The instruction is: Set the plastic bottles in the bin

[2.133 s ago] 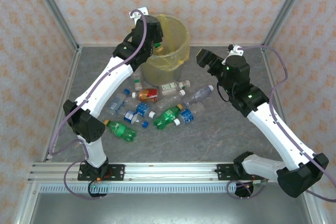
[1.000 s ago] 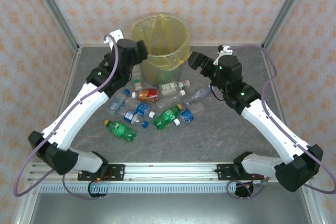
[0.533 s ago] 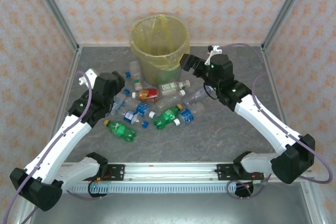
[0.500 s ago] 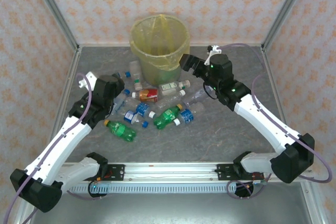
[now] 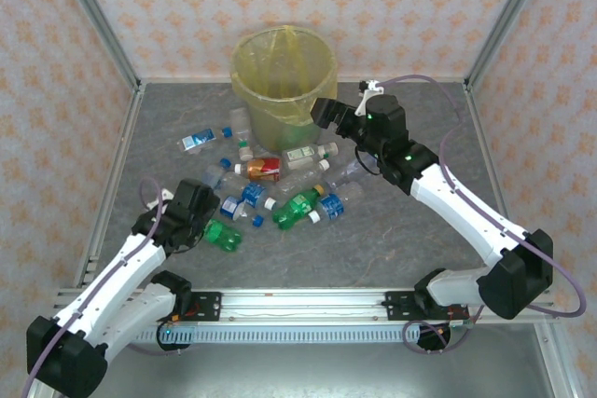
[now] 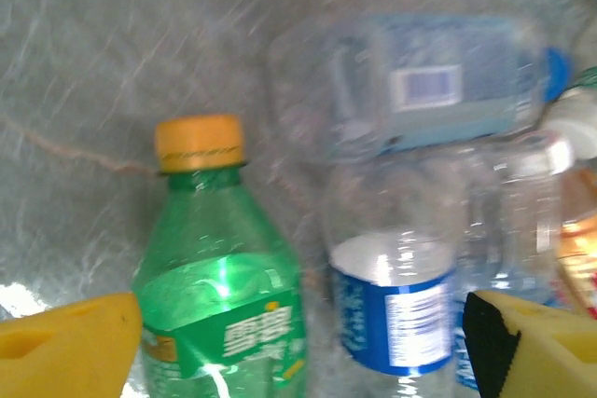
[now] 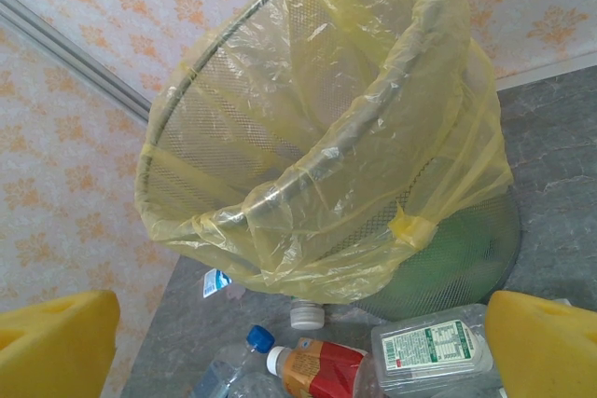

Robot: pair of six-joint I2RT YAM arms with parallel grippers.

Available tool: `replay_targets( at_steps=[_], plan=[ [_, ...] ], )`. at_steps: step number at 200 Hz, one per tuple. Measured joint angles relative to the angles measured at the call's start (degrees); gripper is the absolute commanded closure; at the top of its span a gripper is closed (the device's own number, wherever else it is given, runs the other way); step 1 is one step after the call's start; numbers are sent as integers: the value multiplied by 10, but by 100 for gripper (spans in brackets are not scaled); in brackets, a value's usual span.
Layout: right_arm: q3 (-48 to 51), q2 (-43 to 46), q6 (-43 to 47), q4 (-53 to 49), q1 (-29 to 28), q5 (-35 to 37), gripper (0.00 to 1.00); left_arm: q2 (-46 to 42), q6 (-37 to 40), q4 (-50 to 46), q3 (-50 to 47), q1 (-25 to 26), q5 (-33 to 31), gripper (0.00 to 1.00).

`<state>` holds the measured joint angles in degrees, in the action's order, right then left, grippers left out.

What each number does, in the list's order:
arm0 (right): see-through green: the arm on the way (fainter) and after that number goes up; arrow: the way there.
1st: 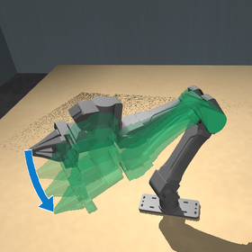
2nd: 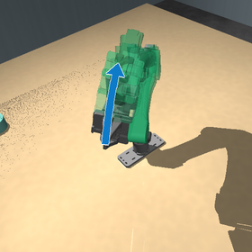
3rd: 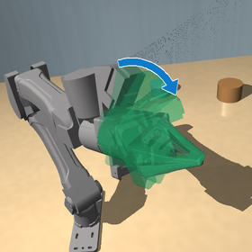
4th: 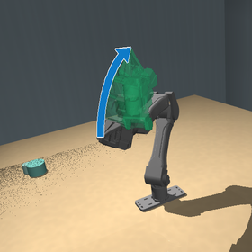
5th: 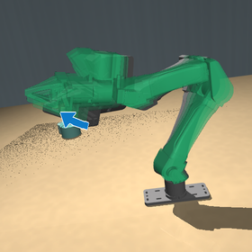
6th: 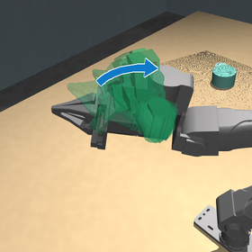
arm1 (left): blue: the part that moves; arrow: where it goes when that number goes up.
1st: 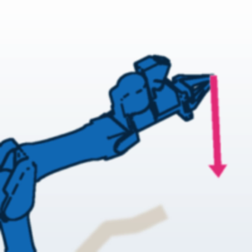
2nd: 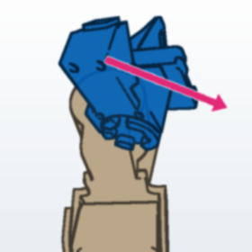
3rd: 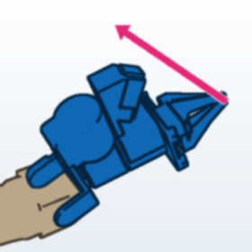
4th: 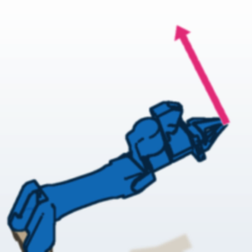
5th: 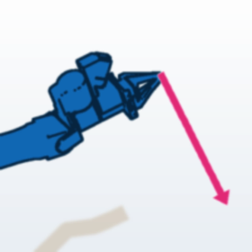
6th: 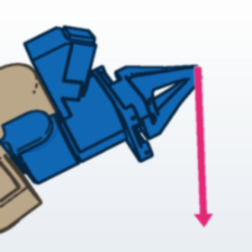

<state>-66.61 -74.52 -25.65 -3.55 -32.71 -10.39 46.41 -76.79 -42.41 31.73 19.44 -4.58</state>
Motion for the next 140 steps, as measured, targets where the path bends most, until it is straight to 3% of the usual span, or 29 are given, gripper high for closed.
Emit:
replay_targets(
  at_steps=[29, 110, 140],
  plan=[
    [0, 0, 0, 0, 0, -1, 0, -3, -31, 9, -53, 0, 42, 12],
    [0, 0, 0, 0, -1, -2, 0, 9, -59, 86, -112, 0, 72, 16],
    [0, 0, 0, 0, -4, -2, 0, 11, -61, 99, -117, -1, 71, 33]
  ],
)
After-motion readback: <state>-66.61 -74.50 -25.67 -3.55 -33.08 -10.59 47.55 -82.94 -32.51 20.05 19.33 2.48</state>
